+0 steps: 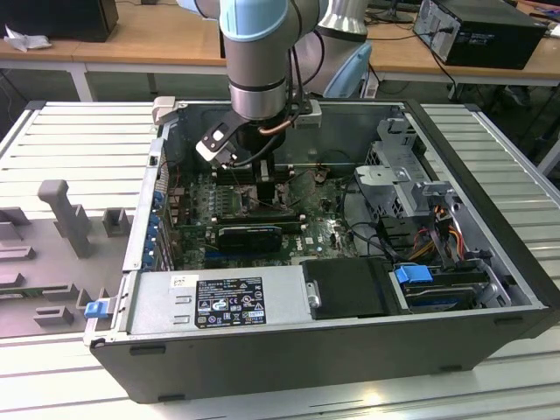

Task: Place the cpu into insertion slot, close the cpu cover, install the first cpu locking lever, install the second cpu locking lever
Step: 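Place the cpu into insertion slot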

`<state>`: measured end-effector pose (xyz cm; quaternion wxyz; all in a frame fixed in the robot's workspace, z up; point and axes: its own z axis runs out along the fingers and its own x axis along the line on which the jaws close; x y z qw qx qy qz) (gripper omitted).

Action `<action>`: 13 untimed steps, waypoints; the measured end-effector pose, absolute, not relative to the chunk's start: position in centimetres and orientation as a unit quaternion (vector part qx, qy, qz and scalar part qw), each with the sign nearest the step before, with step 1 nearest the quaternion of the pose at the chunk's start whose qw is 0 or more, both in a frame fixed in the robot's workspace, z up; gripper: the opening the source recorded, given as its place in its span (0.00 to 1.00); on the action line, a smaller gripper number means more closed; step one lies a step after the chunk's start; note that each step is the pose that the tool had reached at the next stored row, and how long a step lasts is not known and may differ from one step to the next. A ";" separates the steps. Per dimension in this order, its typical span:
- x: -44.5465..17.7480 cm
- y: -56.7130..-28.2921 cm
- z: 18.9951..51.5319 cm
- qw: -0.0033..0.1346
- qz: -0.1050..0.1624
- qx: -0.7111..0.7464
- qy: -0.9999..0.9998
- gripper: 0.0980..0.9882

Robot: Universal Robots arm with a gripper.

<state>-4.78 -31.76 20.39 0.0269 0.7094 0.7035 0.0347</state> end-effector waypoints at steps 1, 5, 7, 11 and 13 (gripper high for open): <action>-4.8 -31.7 20.2 0.027 0.035 0.709 0.703 0.48; -4.8 -31.7 20.0 0.027 0.034 0.709 0.703 0.56; -4.8 -31.7 20.4 0.027 0.035 0.709 0.703 0.56; -4.8 -31.7 20.8 0.029 0.033 0.709 0.704 0.41; -4.8 -31.7 20.9 0.029 0.033 0.709 0.704 0.27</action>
